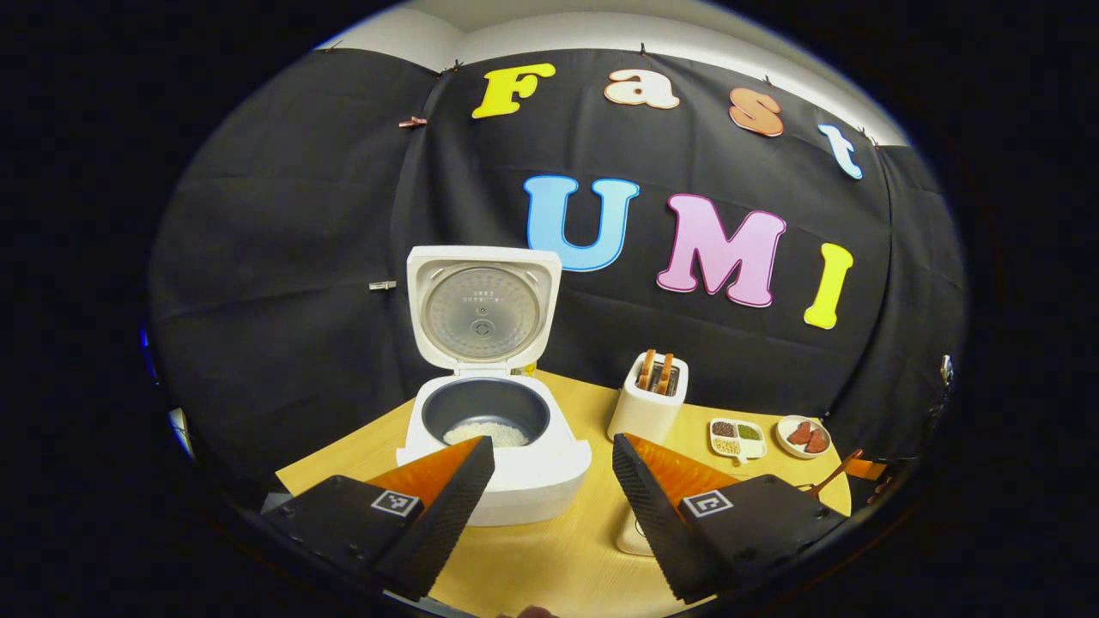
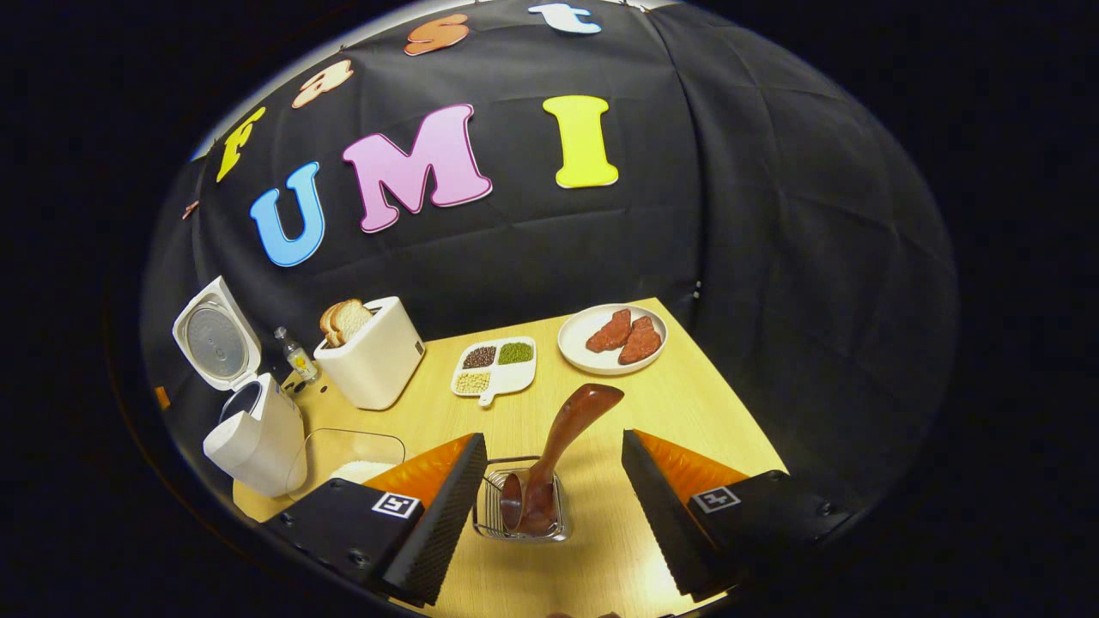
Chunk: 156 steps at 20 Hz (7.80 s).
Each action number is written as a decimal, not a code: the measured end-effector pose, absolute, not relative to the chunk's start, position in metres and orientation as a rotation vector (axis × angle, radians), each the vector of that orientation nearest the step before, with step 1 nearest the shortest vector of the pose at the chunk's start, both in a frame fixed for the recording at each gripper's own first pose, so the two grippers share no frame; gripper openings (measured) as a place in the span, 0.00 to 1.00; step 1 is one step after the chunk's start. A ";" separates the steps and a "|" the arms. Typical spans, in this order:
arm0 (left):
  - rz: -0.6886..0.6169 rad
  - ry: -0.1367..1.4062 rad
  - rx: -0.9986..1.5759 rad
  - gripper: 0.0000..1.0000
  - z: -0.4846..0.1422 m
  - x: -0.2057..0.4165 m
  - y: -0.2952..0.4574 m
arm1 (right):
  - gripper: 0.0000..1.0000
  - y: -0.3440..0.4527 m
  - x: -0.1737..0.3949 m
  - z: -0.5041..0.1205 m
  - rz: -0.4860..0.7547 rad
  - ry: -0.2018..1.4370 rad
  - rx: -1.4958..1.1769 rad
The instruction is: Close the left gripper, press the button to open the rice cooker; take a wooden spoon from the chopstick holder with the right hand, scoop a spoonful of rice and pour it into the rice cooker, then put the wooden spoon back into the chopstick holder.
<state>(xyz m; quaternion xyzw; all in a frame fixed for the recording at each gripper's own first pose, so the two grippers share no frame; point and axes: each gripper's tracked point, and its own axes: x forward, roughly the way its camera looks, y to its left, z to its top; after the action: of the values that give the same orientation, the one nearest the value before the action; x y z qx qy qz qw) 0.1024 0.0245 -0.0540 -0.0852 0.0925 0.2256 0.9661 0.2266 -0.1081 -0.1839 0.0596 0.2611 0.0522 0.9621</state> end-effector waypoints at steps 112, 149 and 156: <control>0.299 0.290 -0.227 0.96 -0.172 -0.012 0.127 | 0.18 0.181 0.229 -0.095 0.060 0.689 1.178; 0.468 0.324 -0.208 0.96 -0.177 -0.044 0.232 | 0.17 0.545 0.153 -0.128 0.959 0.134 -0.364; 0.456 0.291 -0.191 0.96 -0.172 -0.043 0.228 | 0.17 0.530 0.154 -0.105 0.928 0.216 -0.179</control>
<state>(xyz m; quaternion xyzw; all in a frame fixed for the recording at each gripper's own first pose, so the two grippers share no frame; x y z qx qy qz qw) -0.0434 0.2277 -0.1720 -0.0943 0.1435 0.2249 0.9591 0.1540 0.5305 -0.1047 -0.0858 0.1038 0.4462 0.8848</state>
